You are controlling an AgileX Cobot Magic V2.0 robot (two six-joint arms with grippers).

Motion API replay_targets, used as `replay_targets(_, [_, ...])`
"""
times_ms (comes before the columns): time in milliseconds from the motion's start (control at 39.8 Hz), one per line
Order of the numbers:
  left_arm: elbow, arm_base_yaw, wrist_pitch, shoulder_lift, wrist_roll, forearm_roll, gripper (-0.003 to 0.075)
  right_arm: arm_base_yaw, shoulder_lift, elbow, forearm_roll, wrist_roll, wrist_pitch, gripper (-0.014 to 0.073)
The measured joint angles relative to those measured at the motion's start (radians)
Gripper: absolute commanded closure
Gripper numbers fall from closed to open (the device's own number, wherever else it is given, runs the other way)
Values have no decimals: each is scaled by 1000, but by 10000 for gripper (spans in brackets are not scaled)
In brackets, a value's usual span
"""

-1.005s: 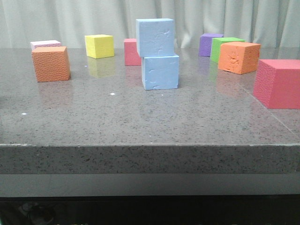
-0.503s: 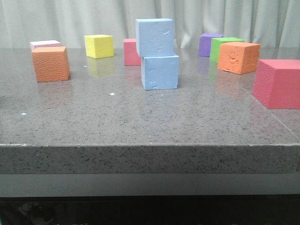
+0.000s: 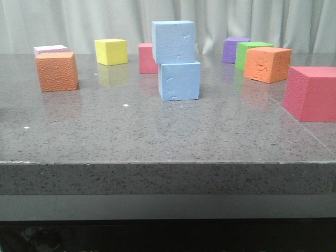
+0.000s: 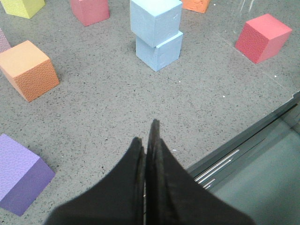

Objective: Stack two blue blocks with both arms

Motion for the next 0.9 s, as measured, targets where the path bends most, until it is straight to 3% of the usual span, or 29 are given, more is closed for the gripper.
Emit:
replay_targets(226, [16,5,-18,-7,0,21,738,0,0,0,0,0,0,662])
replay_targets(377, [138,142,-126,-104,9,86,738,0,0,0,0,0,0,662])
replay_targets(653, [658,452,-506,-542,29,81,738,0,0,0,0,0,1,662])
replay_targets(754, [823,502,-584,-672,31,27,738,0,0,0,0,0,1,662])
replay_targets(905, [930,552,-618,-747,31,-45,738,0,0,0,0,0,1,662])
